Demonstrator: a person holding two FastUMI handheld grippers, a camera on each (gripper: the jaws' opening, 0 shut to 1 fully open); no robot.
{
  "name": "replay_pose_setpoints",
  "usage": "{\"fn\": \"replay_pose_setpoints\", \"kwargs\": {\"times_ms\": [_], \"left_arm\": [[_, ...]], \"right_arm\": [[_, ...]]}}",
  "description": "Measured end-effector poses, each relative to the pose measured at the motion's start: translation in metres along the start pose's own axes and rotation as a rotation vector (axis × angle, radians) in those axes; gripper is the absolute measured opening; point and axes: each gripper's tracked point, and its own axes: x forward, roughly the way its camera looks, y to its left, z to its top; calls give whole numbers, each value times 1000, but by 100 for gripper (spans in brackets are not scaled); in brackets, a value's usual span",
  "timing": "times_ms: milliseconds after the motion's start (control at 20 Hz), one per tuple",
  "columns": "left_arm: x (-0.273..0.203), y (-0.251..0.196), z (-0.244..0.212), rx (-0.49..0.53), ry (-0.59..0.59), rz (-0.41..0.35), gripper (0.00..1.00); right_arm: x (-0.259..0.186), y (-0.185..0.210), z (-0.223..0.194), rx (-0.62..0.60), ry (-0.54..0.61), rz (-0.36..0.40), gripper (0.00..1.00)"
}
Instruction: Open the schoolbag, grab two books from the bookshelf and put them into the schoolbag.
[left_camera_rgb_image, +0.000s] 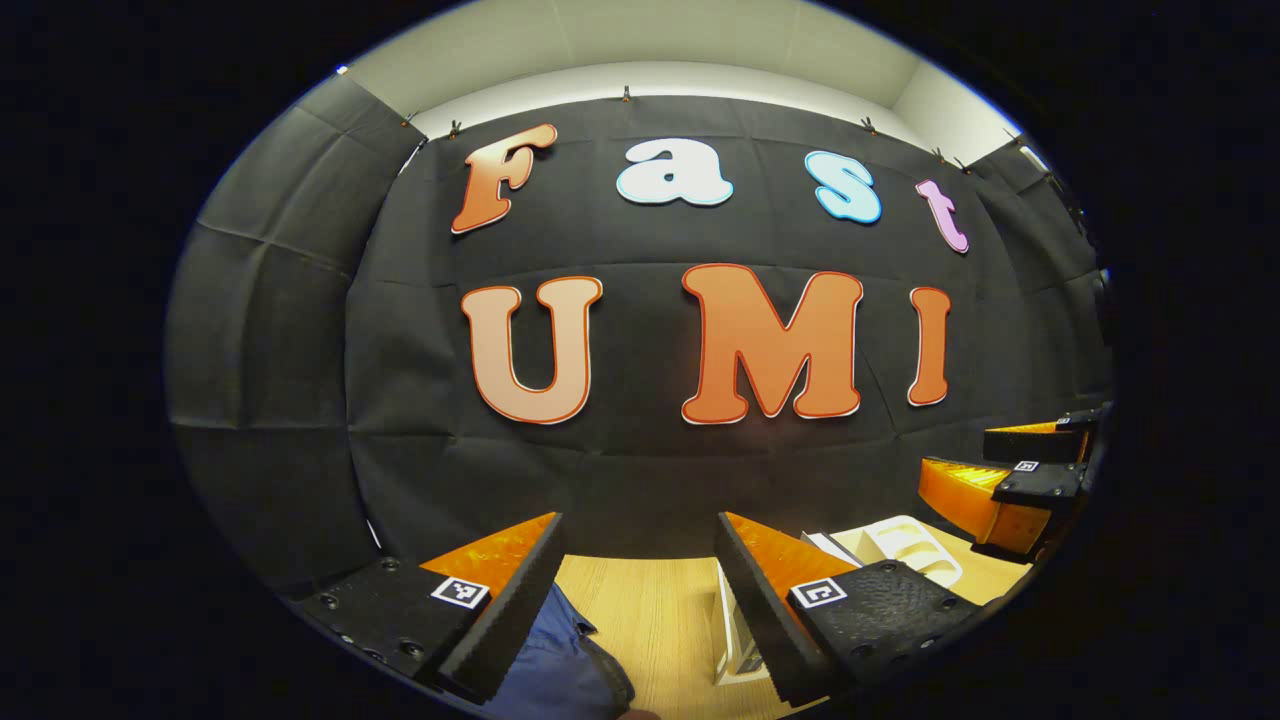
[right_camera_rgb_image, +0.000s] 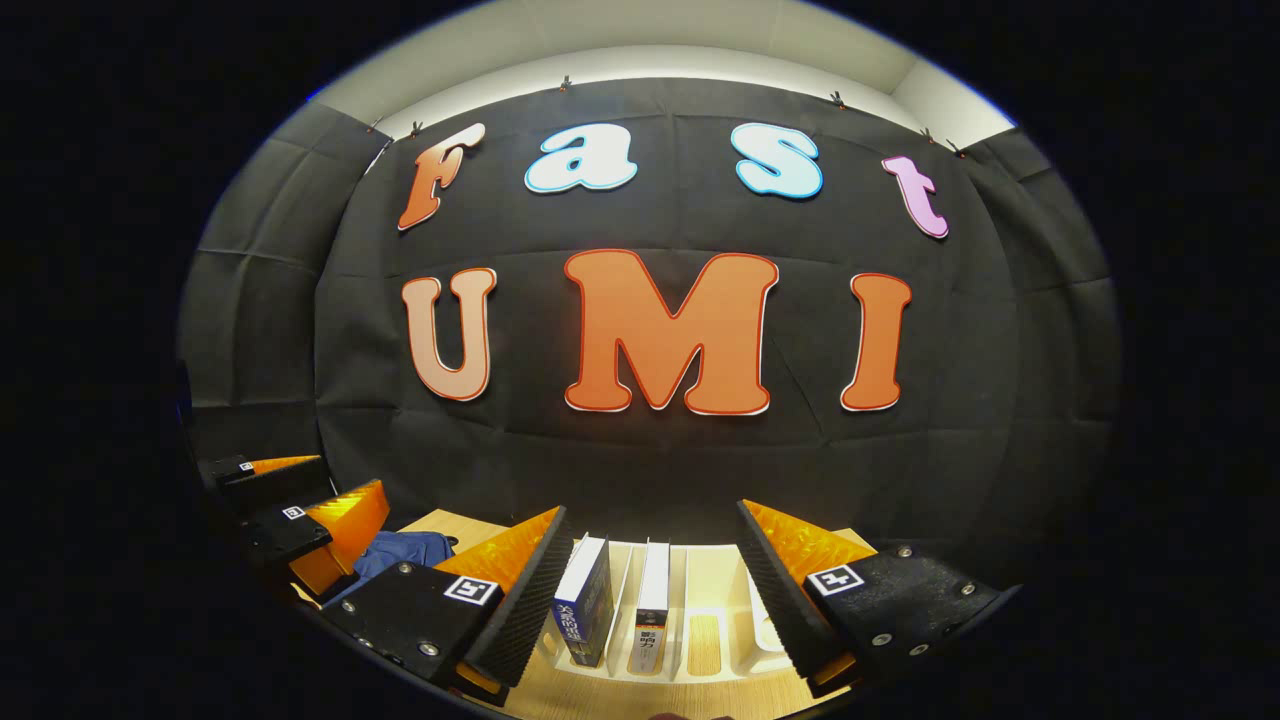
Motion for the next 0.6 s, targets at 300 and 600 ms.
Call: {"fn": "replay_pose_setpoints", "kwargs": {"times_ms": [300,600], "left_arm": [[3,1,4,17,-6,3,94],[2,9,7,21,-21,18,93]], "right_arm": [[3,5,2,-4,-14,14,96],[5,6,0,1,-13,17,96]]}}
